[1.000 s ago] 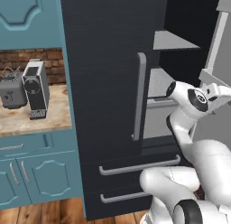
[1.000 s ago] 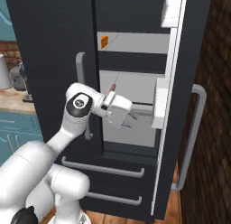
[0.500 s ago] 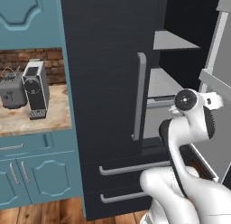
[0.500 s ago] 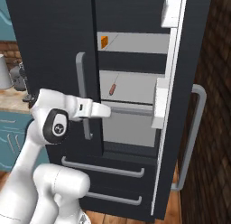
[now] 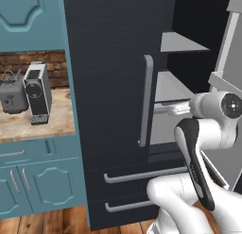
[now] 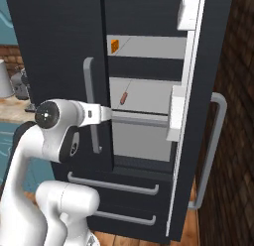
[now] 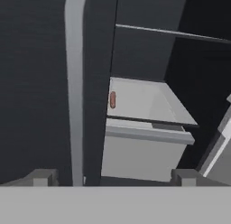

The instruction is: Retrieve the sausage and cheese from the fridge and place them on the cutting board on the counter.

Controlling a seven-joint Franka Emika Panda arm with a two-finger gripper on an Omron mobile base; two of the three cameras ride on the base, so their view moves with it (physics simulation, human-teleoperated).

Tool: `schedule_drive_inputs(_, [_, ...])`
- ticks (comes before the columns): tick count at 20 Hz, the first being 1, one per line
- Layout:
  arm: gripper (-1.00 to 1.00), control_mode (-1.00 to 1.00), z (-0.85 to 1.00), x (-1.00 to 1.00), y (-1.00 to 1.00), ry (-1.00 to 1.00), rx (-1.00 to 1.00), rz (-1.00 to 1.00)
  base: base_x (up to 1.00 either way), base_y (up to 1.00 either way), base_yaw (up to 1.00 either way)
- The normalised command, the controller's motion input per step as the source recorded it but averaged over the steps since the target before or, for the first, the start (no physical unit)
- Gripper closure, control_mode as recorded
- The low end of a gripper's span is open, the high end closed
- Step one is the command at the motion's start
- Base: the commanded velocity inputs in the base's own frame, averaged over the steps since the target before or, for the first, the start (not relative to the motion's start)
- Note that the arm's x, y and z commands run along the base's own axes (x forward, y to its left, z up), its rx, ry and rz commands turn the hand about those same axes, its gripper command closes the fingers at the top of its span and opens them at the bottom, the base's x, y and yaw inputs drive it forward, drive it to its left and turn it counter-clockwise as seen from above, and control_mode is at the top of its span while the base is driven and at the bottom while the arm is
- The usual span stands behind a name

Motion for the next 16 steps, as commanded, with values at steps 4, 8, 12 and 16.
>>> schedule_drive_inputs(4, [-1.0,-1.0,0.02,0.0,0.37,0.0,0.0,0.05,0.0,0.0,0.0])
schedule_drive_inputs(8, [-1.0,-1.0,0.0,0.0,0.14,0.02,0.0,-0.02,0.0,0.0,0.0])
schedule_drive_inputs(12, [-1.0,-1.0,0.0,0.01,0.08,0.06,0.0,-0.01,0.0,0.0,0.0])
schedule_drive_inputs(16, [-1.0,-1.0,0.0,0.05,0.33,0.03,0.0,0.0,0.0,0.0,0.0])
